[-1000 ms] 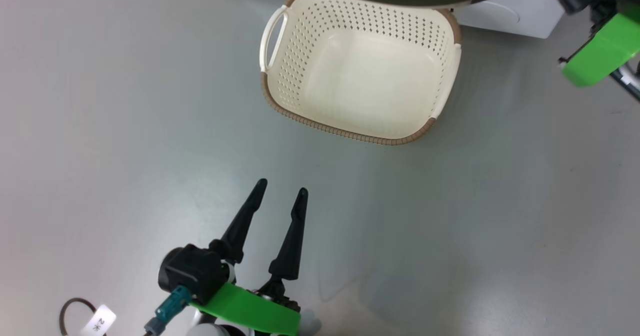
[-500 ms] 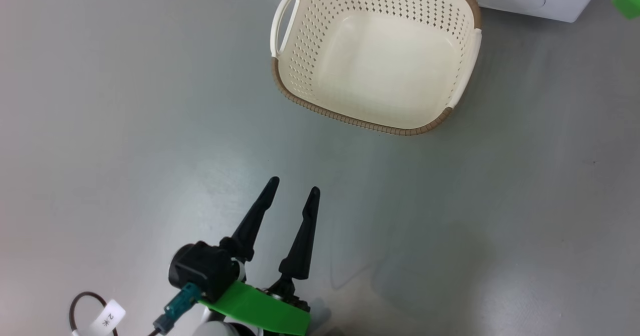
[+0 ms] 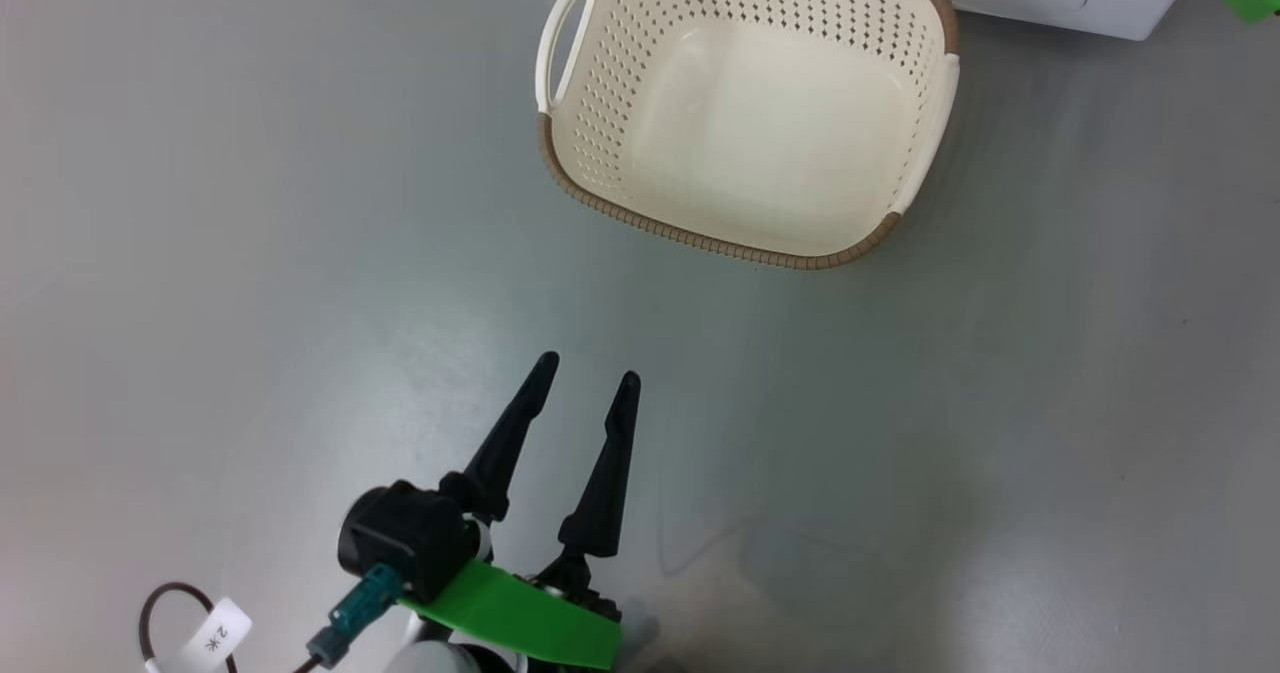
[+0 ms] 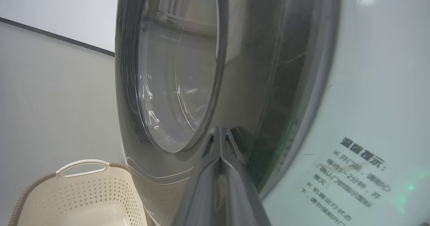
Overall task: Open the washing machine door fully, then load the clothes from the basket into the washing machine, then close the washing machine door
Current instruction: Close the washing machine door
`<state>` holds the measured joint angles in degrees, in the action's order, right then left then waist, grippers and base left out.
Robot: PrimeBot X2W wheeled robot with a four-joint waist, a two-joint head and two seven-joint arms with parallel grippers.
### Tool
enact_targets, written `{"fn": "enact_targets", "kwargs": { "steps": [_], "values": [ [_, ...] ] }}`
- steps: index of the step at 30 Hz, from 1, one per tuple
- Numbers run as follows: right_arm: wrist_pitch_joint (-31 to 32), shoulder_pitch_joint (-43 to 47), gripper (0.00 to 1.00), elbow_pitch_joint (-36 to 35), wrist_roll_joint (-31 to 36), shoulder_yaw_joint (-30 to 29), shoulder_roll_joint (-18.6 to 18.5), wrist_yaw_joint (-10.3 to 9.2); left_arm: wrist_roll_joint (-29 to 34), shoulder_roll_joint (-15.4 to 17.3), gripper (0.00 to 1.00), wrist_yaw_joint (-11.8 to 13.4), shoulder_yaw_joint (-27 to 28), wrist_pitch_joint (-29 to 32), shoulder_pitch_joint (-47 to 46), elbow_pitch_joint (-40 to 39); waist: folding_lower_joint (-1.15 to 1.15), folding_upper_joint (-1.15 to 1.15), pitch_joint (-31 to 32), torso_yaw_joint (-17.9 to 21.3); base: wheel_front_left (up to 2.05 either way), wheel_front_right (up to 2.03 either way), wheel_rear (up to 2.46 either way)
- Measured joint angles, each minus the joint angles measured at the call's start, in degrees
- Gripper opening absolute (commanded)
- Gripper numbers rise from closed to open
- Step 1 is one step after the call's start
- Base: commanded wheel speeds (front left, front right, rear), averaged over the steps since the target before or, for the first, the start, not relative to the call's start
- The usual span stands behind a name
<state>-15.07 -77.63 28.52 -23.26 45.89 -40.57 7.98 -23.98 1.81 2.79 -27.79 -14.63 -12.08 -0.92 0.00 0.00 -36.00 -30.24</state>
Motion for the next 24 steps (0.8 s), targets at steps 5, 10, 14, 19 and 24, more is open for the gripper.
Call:
{"fn": "enact_targets", "kwargs": {
  "steps": [5,10,14,19,24],
  "values": [
    [0.00,0.19,0.00,0.02,-0.01,-0.10,0.08,0.00,0.01,0.01,1.00,-0.01,0.29,0.00,-0.13,0.15,0.00,0.00,0.75,0.57,0.00,0.00,0.00],
    [0.01,1.44,0.00,-0.30,-0.03,-1.14,0.52,-0.08,0.23,0.00,1.00,-0.03,1.24,0.00,-0.68,0.59,0.00,0.00,2.19,1.51,0.00,0.00,0.00],
    [0.02,5.09,0.00,-1.77,-0.53,-3.13,0.93,-0.11,1.15,0.00,1.00,-0.54,2.77,0.00,-0.73,1.07,0.00,0.00,3.85,2.65,0.00,0.00,0.00],
    [0.08,12.78,0.00,-5.19,-0.70,-6.25,2.63,-0.12,2.52,0.01,1.00,-1.64,5.20,0.00,-0.72,2.37,0.00,0.00,6.51,4.76,0.00,0.00,0.00],
    [0.09,22.15,0.00,-9.89,0.05,-12.90,5.61,-0.12,3.65,0.02,1.00,-3.19,8.60,0.00,-0.69,3.77,0.00,0.00,9.62,7.83,0.00,0.00,0.00]
  ]
}}
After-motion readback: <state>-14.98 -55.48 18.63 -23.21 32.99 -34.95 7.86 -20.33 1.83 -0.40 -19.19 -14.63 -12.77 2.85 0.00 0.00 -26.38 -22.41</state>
